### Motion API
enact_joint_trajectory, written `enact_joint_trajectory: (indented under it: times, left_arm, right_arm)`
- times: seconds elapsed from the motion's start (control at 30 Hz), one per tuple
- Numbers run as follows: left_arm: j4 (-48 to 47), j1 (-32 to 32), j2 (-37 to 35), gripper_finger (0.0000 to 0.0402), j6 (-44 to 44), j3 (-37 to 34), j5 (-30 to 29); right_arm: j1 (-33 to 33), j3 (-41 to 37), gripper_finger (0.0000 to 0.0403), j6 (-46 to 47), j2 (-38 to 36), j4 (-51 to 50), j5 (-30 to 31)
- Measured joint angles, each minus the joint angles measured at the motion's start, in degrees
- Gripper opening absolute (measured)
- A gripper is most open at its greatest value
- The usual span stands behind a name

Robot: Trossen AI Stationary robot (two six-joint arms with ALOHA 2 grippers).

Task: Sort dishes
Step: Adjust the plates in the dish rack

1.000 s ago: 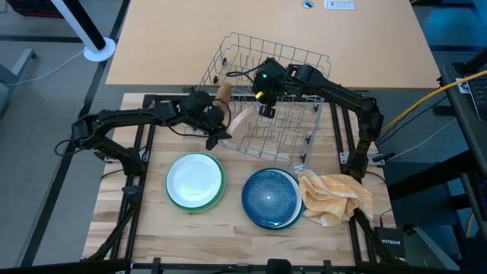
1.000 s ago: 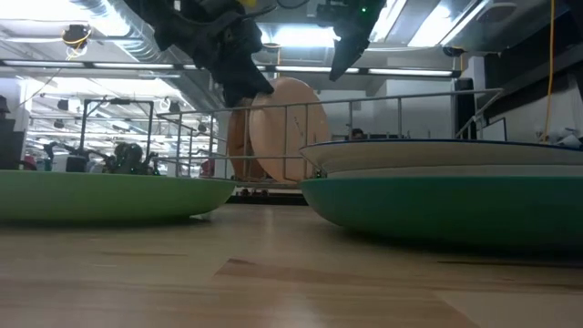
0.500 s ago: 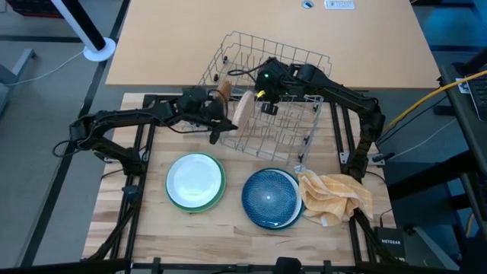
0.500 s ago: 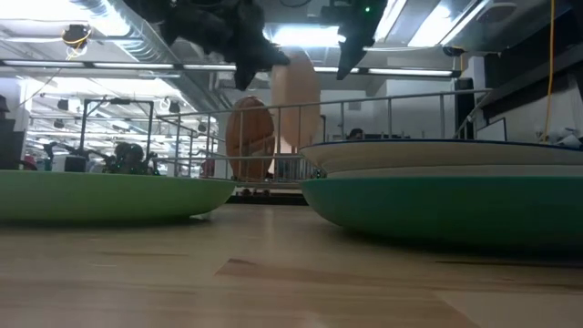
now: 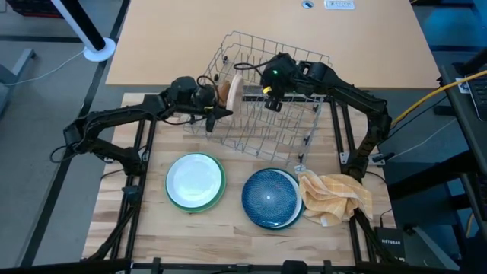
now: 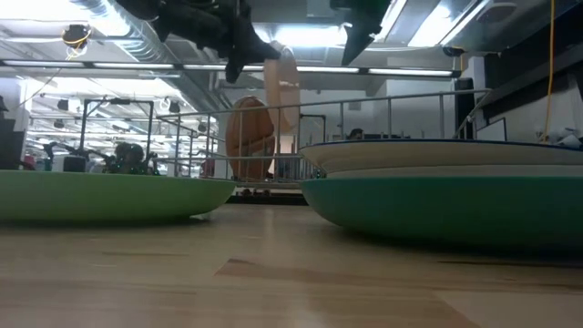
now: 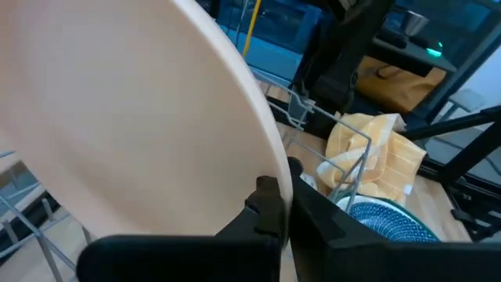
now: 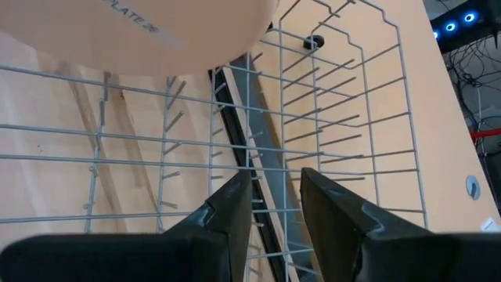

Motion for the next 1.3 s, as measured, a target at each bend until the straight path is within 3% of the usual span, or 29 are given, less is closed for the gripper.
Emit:
enact_joint_trajectory:
  times: [0.8, 1.3]
  left_arm:
    - [4.4, -0.8, 6.0, 0.0001, 3.4, 0.0, 1.6]
    - [-0.3, -0.1, 6.4, 0.0007, 2.9, 0.0, 1.2]
  right_arm:
    - [0.0, 0.0, 0.0117, 0.0, 0.2, 0.9, -3.0]
    - [0.0, 0.0, 0.0117, 0.0, 0.2, 0.4, -3.1]
